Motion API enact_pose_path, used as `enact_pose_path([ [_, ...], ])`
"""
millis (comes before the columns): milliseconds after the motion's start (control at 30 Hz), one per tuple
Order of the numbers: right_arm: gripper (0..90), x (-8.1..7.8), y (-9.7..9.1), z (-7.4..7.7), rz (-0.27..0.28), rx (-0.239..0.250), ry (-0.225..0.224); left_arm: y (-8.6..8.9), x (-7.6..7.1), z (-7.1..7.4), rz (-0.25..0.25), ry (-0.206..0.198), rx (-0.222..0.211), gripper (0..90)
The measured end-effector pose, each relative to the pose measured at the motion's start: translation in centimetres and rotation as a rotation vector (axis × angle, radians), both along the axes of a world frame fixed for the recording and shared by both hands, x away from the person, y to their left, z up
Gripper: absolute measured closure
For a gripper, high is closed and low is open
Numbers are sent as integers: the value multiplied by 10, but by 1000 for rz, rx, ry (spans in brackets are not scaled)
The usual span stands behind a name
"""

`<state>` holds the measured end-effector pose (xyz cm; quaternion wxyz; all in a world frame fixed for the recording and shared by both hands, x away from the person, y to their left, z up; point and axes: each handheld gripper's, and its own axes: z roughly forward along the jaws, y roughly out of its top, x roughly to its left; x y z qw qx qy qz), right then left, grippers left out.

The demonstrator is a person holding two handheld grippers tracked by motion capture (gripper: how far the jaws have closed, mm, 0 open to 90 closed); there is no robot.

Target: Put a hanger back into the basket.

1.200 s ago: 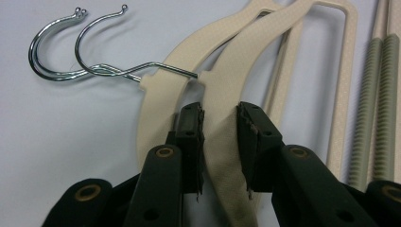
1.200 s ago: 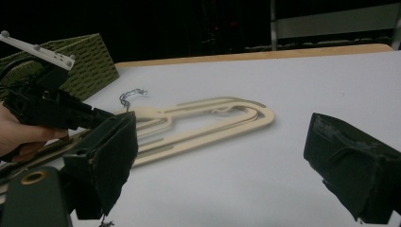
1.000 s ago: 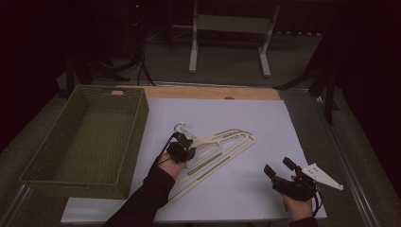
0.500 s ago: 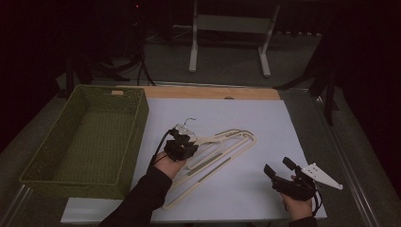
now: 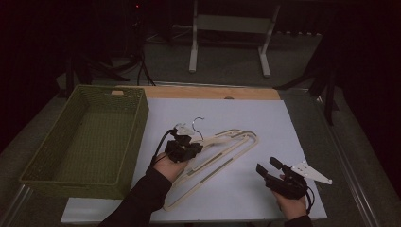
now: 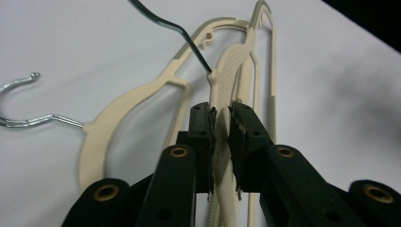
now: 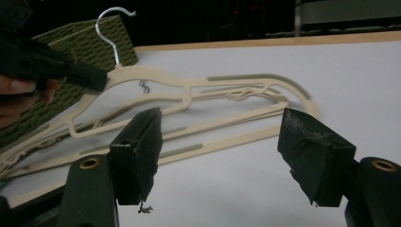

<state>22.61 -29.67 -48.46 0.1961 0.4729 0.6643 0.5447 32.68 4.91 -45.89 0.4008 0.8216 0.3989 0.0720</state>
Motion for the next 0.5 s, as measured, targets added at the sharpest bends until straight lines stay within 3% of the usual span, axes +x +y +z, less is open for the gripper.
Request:
enact_pose_path([
  [100, 310, 6, 9, 2, 20, -39, -16, -2, -1, 2, -8, -6, 10, 806],
  [300, 298, 33, 34, 12, 42, -216, -66, -4, -1, 3, -10, -14, 34, 803],
  [500, 289, 62, 57, 13, 74, -306, -67, -6, -1, 3, -10, -20, 41, 802],
])
